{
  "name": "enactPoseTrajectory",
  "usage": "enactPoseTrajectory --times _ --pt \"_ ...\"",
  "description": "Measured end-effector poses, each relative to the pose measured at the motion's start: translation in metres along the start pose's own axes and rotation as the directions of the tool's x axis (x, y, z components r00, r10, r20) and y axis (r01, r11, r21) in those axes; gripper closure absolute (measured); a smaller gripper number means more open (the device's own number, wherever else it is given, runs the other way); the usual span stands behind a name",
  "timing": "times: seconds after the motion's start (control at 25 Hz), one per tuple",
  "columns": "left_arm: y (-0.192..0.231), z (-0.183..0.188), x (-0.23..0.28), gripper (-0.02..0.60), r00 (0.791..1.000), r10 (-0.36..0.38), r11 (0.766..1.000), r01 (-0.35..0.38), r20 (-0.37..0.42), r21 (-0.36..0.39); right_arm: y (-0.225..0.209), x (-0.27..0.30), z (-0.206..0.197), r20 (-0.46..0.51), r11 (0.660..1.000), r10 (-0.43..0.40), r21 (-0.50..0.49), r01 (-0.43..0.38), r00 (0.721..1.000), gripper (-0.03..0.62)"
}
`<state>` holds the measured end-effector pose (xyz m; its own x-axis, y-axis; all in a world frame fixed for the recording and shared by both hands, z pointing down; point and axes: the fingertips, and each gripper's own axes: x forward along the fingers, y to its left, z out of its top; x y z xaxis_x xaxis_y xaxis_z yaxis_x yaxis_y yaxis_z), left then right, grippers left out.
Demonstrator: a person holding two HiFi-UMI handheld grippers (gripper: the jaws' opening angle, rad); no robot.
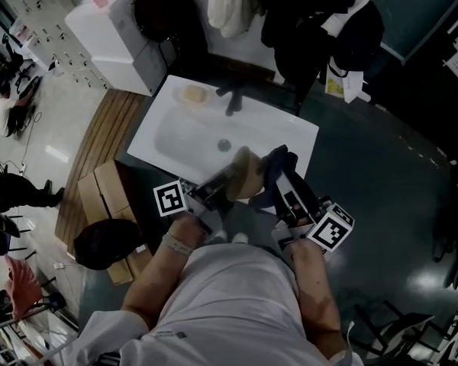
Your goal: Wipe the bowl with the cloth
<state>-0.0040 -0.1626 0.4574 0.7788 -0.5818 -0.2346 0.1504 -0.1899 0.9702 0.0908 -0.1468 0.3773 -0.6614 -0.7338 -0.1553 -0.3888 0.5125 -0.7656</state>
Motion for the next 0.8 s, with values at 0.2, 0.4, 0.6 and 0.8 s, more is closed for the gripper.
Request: enactPoseTrajectory --times 0.2,0.4,0.6,0.8 --pt "-0.010 0.005 0.000 0.560 0.994 0.107 0.960 -0.094 -0.036 0.263 -0.007 -0.018 0.014 0.023 0.987 -0.078 -0.140 0.081 0.997 0.525" --pt "-0.020 0.004 0.004 0.560 0.969 0.240 0.782 -0.153 -0.065 0.603 -0.012 -0.035 0.021 0.042 0.960 -0.138 -0.240 0.144 0.990 0.525" --pt "-0.015 -0.001 0.003 0.560 0.938 0.341 0.607 -0.168 -0.063 0.777 -0.019 -0.046 0.014 0.036 0.911 -0.203 -0.359 0.202 0.979 0.525" --pt "-0.018 -0.004 0.003 0.560 0.930 0.367 0.466 -0.165 -0.020 0.869 -0.021 -0.052 0.008 0.030 0.854 -0.254 -0.463 0.239 0.967 0.525"
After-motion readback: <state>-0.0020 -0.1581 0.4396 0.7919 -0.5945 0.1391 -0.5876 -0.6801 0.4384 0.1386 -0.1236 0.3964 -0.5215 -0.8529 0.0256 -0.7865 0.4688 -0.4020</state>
